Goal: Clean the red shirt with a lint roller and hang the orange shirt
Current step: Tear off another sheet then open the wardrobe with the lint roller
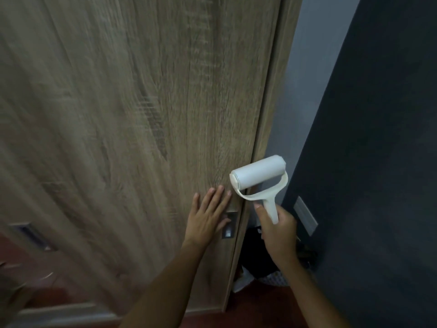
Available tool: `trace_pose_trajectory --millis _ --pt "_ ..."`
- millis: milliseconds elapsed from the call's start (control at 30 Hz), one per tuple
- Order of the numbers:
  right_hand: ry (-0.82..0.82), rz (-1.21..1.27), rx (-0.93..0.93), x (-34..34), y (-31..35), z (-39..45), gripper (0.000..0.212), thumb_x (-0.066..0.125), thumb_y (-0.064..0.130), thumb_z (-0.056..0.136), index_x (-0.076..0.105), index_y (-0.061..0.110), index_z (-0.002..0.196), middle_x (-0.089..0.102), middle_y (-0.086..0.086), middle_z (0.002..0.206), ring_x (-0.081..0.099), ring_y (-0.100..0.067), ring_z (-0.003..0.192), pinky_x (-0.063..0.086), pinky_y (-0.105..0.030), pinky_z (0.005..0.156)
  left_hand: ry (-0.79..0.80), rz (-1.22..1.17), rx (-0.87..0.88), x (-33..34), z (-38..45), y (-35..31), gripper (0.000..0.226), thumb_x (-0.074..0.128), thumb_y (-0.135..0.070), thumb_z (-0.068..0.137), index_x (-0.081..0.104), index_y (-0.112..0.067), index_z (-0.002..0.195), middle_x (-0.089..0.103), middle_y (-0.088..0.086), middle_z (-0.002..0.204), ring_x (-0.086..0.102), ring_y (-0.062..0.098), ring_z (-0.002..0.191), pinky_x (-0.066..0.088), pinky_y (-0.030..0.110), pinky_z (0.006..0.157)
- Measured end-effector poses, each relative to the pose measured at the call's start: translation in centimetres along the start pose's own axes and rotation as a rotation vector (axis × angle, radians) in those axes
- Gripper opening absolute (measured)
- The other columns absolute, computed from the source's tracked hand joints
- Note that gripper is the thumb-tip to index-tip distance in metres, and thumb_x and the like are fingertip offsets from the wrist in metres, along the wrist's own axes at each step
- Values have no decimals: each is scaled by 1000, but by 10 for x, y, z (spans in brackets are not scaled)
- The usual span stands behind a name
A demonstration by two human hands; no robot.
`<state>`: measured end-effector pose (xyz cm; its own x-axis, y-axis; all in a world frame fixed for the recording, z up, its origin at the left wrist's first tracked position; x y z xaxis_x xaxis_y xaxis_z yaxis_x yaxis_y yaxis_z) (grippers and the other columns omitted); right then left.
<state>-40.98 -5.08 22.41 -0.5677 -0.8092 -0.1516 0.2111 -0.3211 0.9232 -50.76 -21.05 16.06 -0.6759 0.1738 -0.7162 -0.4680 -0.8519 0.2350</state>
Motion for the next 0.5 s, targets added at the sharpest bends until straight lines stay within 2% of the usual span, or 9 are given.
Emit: trace_pose_trajectory --millis 33,100,167,300,500 --pt "-12 11 -7 -1 1 2 45 62 49 81 45 18 54 42 5 46 44 -11 46 35 -31 48 13 5 2 2 2 0 95 52 -62 83 1 -22 153 -11 4 161 -8 22 148 4 51 116" --pt "206 67 -4 17 -16 20 46 62 49 82 47 15 54 44 -1 46 45 -17 45 37 -33 47 60 73 -143 6 -3 2 93 48 -63 83 1 -23 153 -12 3 161 -9 22 148 3 52 116" --pt "184 23 -25 17 -18 20 44 65 43 84 47 15 54 45 -1 46 46 -16 44 37 -32 46 49 65 -138 9 -7 7 94 49 -63 83 0 -24 153 -13 3 161 -9 22 148 -1 53 116" --pt "126 57 -56 13 -13 22 45 68 19 89 41 23 53 43 8 45 40 -5 43 32 -20 47 58 57 -155 6 6 5 97 55 -57 80 1 -25 153 -13 3 161 -9 23 148 1 56 116" --pt "114 154 -38 17 -11 27 48 68 8 89 40 22 52 43 9 43 40 -5 42 31 -13 44 86 102 -211 8 -4 13 97 55 -57 81 -1 -24 153 -14 4 161 -9 25 148 -3 57 116"
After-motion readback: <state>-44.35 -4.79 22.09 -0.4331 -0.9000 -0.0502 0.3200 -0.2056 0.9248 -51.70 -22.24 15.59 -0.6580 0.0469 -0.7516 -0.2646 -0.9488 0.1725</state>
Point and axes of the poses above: each hand's wrist, its own z-axis towards the middle knuckle, its own x-axis out of the palm, y = z × x, the point moved 9 cm from there along z, towards the middle knuckle
